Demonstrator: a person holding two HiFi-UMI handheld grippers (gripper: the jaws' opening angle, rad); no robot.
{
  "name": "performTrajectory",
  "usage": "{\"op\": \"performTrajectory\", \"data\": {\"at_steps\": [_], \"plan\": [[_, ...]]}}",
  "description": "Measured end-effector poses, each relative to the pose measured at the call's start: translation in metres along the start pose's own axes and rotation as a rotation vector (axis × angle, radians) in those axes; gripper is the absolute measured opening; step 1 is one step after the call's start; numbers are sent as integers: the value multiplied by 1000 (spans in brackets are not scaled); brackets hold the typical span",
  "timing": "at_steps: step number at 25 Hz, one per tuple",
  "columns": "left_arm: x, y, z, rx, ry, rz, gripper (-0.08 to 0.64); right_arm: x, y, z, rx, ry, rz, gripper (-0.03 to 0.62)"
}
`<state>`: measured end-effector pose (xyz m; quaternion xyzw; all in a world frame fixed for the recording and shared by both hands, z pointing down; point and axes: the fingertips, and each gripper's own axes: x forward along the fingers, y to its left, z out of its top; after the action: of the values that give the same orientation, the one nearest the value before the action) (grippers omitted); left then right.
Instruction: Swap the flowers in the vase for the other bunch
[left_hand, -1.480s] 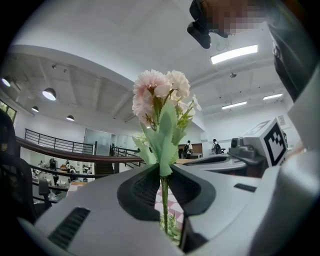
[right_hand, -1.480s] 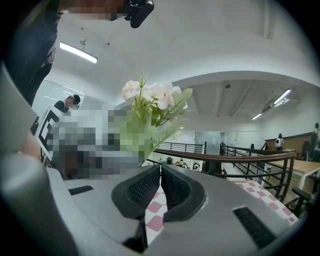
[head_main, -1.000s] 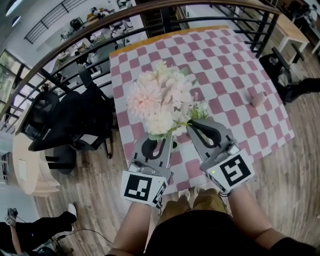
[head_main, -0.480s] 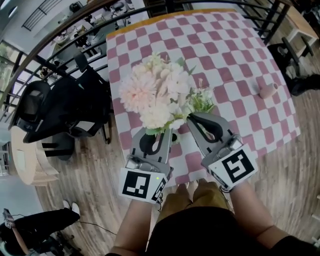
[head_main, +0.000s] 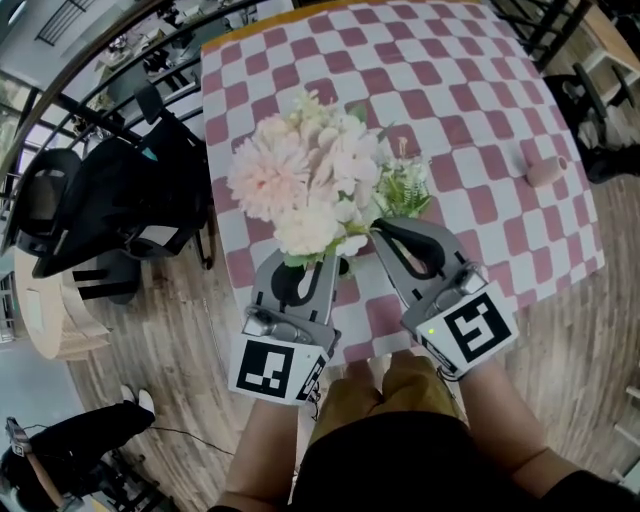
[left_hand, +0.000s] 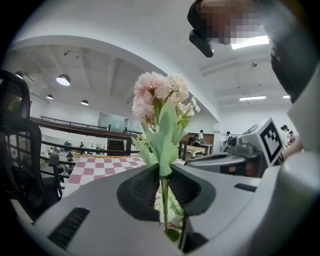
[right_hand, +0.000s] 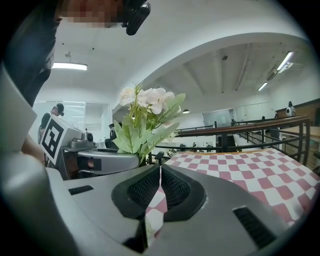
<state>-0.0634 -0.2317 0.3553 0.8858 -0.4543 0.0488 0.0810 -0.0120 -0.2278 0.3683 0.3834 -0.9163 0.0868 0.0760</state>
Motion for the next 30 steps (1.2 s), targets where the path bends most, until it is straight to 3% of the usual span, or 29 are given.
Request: {"op": "performTrajectory", "data": {"at_steps": [30], "plan": [[4, 5, -56, -47, 46, -31, 61, 25, 9, -42, 50, 78, 11, 35]]}}
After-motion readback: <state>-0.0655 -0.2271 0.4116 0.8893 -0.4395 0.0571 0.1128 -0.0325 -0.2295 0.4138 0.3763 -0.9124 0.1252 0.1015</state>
